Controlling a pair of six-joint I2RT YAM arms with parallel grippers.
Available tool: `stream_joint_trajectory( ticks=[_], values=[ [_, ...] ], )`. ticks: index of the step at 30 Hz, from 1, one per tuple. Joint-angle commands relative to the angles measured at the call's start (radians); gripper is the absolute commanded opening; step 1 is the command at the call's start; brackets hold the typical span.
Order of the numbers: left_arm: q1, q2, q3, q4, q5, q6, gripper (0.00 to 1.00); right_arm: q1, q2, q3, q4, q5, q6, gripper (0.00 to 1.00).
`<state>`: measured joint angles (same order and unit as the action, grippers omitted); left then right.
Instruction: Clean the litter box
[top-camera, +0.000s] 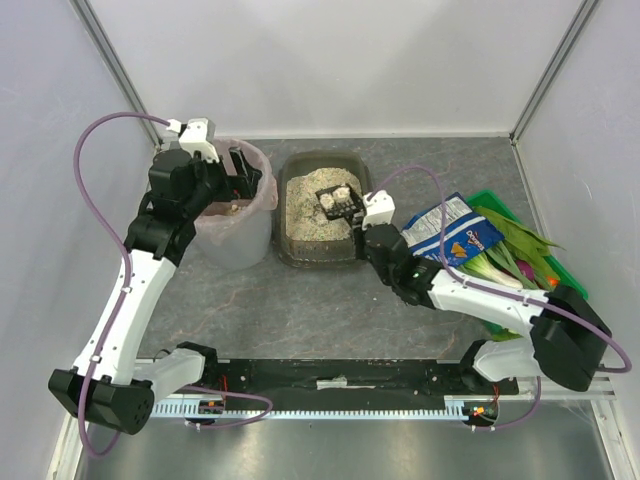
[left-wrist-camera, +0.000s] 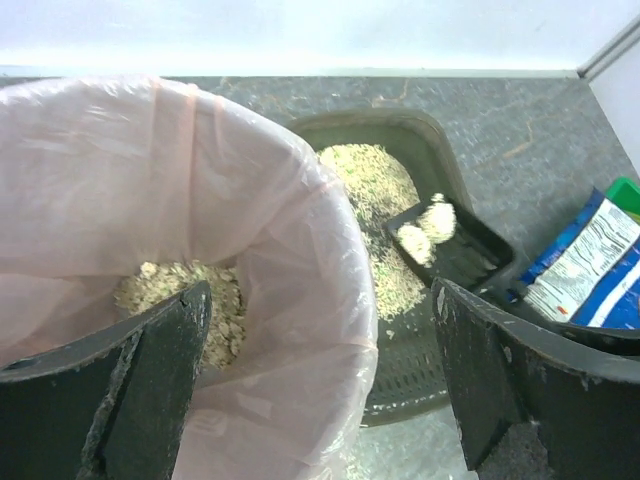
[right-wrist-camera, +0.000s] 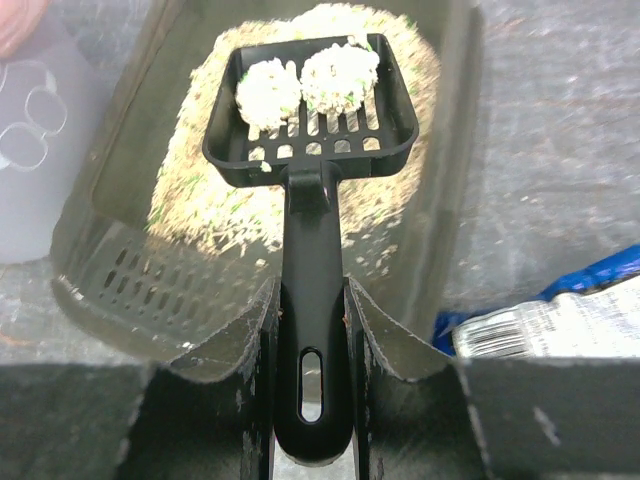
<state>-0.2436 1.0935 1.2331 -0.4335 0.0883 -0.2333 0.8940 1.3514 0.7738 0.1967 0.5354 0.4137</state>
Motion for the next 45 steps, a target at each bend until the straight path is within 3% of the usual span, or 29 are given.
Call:
stream_joint_trajectory(
  ticks=[1, 3, 4, 5, 7, 8, 9, 10, 11, 13, 15, 18, 19, 22, 23, 26, 28, 29, 30, 31, 33, 35, 38, 39, 42, 45],
  values=[
    [0.003, -0.038, -0.013, 0.099, -0.084, 0.065, 0.96, 0.027, -0.051, 0.016, 0.033, 0.033, -0.128, 0.00],
    [0.004, -0.064, -0.052, 0.151, -0.084, 0.061, 0.96, 0.028, 0.000, 0.091, -0.086, 0.188, -0.124, 0.00],
    [0.006, -0.076, -0.085, 0.165, -0.087, 0.065, 0.96, 0.001, -0.017, 0.075, -0.085, 0.160, -0.075, 0.00],
    [0.006, -0.102, -0.102, 0.174, -0.085, 0.068, 0.97, -0.030, -0.044, 0.040, -0.033, -0.038, -0.053, 0.00],
    [0.006, -0.125, -0.144, 0.196, -0.131, 0.072, 0.97, -0.024, -0.087, -0.036, 0.102, -0.121, -0.093, 0.00],
    [0.006, -0.145, -0.155, 0.203, -0.140, 0.077, 0.97, 0.012, -0.069, -0.003, 0.046, -0.070, -0.143, 0.00],
    [0.007, -0.152, -0.164, 0.214, -0.153, 0.080, 0.97, 0.061, -0.002, 0.093, -0.029, 0.078, -0.179, 0.00],
    [0.006, -0.156, -0.176, 0.214, -0.154, 0.081, 0.98, 0.063, 0.024, 0.126, -0.157, 0.140, -0.179, 0.00],
    [0.006, -0.156, -0.178, 0.211, -0.154, 0.084, 0.98, 0.056, 0.032, 0.134, -0.172, 0.171, -0.149, 0.00],
    [0.006, -0.158, -0.178, 0.208, -0.154, 0.084, 0.97, 0.004, -0.038, 0.052, -0.061, 0.024, -0.121, 0.00],
    [0.006, -0.159, -0.178, 0.211, -0.153, 0.084, 0.98, 0.046, -0.073, -0.002, 0.042, -0.028, -0.159, 0.00],
    [0.006, -0.156, -0.184, 0.214, -0.154, 0.086, 0.98, 0.098, 0.021, 0.129, -0.167, 0.185, -0.199, 0.00],
    [0.006, -0.156, -0.182, 0.210, -0.153, 0.084, 0.98, 0.089, 0.017, 0.124, -0.160, 0.227, -0.191, 0.00],
    [0.006, -0.165, -0.187, 0.216, -0.153, 0.084, 0.98, 0.059, -0.058, 0.015, 0.024, -0.005, -0.197, 0.00],
    [0.006, -0.165, -0.188, 0.219, -0.156, 0.084, 0.98, 0.071, -0.038, 0.034, 0.029, 0.003, -0.211, 0.00],
    [0.006, -0.167, -0.192, 0.219, -0.159, 0.088, 0.98, 0.083, 0.011, 0.108, -0.146, 0.245, -0.207, 0.00],
    [0.006, -0.165, -0.192, 0.217, -0.159, 0.088, 0.98, 0.017, -0.047, 0.052, -0.068, 0.143, -0.150, 0.00],
    [0.006, -0.165, -0.193, 0.219, -0.160, 0.088, 0.98, 0.000, -0.101, -0.028, 0.001, -0.032, -0.145, 0.00],
    [0.006, -0.167, -0.193, 0.219, -0.159, 0.088, 0.98, 0.019, -0.109, -0.040, 0.091, -0.069, -0.173, 0.00],
    [0.007, -0.167, -0.193, 0.220, -0.159, 0.086, 0.98, 0.046, -0.094, -0.021, 0.058, -0.034, -0.209, 0.00],
    [0.006, -0.164, -0.192, 0.222, -0.159, 0.086, 0.98, 0.086, -0.003, 0.103, -0.149, 0.206, -0.233, 0.00],
    [0.006, -0.167, -0.193, 0.219, -0.165, 0.084, 0.98, 0.053, -0.032, 0.075, -0.157, 0.270, -0.204, 0.00],
    [0.007, -0.170, -0.195, 0.214, -0.231, 0.068, 0.98, 0.034, -0.135, -0.048, 0.072, 0.005, -0.196, 0.00],
    [0.007, -0.169, -0.193, 0.210, -0.242, 0.068, 0.98, 0.046, -0.127, -0.035, 0.051, 0.003, -0.200, 0.00],
    [0.007, -0.169, -0.190, 0.205, -0.254, 0.068, 0.98, 0.049, -0.064, 0.045, -0.101, 0.182, -0.174, 0.00],
    [0.007, -0.175, -0.193, 0.208, -0.257, 0.065, 0.98, 0.022, -0.136, -0.046, 0.048, 0.030, -0.167, 0.00]
  ],
)
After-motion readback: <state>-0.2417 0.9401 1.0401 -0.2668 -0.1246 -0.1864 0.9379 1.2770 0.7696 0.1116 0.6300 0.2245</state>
